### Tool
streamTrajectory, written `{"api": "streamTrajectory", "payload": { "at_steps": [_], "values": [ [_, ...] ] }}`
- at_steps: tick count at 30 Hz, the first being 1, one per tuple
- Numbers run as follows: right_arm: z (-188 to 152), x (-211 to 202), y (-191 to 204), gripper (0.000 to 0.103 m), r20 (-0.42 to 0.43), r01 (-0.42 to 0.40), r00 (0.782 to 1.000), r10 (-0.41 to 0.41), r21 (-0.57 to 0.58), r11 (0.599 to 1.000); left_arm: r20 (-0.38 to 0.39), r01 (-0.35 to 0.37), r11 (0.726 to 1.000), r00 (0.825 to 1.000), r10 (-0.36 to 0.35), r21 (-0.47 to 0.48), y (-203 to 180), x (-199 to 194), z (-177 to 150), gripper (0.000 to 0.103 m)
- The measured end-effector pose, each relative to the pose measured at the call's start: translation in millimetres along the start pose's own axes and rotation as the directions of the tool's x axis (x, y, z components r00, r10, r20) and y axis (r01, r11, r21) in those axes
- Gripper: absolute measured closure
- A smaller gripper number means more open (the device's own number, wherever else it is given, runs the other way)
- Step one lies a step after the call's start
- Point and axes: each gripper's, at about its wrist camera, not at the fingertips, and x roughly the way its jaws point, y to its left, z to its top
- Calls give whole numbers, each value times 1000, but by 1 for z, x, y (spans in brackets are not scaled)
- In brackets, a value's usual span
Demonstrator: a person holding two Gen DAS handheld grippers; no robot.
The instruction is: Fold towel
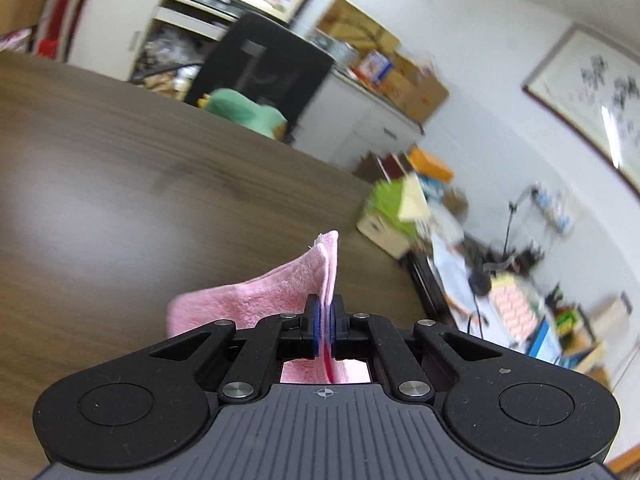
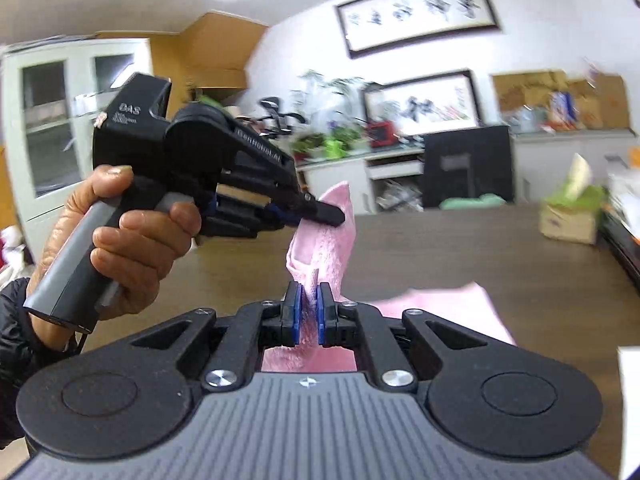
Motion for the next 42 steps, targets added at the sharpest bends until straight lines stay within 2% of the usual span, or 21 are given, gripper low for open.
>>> {"api": "streamTrajectory", "payload": {
  "at_steps": [4, 7, 13, 18, 20, 22, 25, 27, 29, 32, 34, 37, 40, 42],
  "values": [
    [-10, -2, -35, 95, -36, 64, 997, -61, 81, 995, -37, -57, 995, 998, 59, 77, -28, 39, -12, 99],
    [-11, 3, -50, 95, -58, 93, 995, -87, 121, 988, -52, -90, 992, 994, 95, 91, -35, 61, -19, 99],
    [-14, 13, -72, 94, -95, 159, 985, -144, 180, 971, -70, -78, 993, 994, 84, 91, -38, 82, -24, 98],
    [-22, 25, -76, 93, -169, 218, 968, -187, 188, 958, -25, -155, 974, 987, 161, 165, -49, 99, -25, 91],
    [-24, 27, -75, 91, -178, 238, 962, -209, 163, 957, 7, -184, 967, 983, 185, 175, -51, 96, -24, 85],
    [-25, 28, -74, 91, -181, 256, 957, -228, 150, 955, 40, -183, 967, 983, 178, 175, -49, 86, -22, 83],
    [-26, 24, -77, 77, -169, 268, 956, -239, 181, 946, 87, -171, 967, 984, 157, 189, -43, 60, -23, 76],
    [-25, 19, -81, 62, -153, 277, 957, -248, 216, 936, 85, -177, 961, 983, 163, 214, -34, 40, -36, 73],
    [-24, 10, -86, 58, -120, 283, 958, -261, 250, 926, 71, -191, 952, 981, 179, 238, -28, 30, -49, 71],
    [-20, -5, -96, 58, -46, 268, 962, -267, 323, 908, 18, -193, 938, 980, 196, 287, -21, 23, -72, 71],
    [-19, -14, -105, 58, 0, 220, 971, -238, 384, 897, 1, -197, 922, 978, 209, 334, -22, 22, -85, 71],
    [-20, -15, -121, 58, 32, 93, 992, -123, 475, 875, 23, -228, 892, 971, 238, 390, -24, 21, -99, 71],
    [-21, -3, -131, 55, 30, -67, 998, 61, 549, 833, 38, -225, 893, 973, 229, 391, -24, 20, -103, 71],
    [-21, 8, -131, 55, -8, -99, 992, 126, 575, 812, 44, -216, 898, 975, 216, 383, -22, 20, -103, 70]
  ]
}}
